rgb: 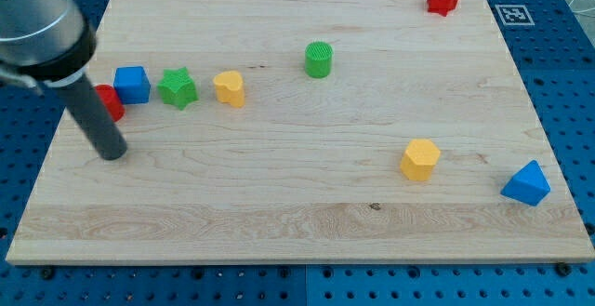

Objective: Move the red circle towards left side of the blue cube

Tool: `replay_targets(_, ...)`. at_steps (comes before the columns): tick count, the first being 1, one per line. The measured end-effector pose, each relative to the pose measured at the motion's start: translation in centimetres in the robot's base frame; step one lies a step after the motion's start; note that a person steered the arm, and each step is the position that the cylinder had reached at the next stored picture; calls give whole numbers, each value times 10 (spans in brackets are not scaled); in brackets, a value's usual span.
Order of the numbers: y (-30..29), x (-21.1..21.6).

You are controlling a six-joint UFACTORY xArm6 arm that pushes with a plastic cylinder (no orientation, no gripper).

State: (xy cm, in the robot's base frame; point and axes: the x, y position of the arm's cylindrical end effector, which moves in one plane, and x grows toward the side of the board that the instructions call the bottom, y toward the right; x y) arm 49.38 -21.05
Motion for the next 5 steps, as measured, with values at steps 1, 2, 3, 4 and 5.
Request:
replay_targets(1,11,-15)
replay_targets(2,11,-29)
replay_targets(3,10,-37)
replay_targets(4,9,-41)
replay_targets(5,2,-41)
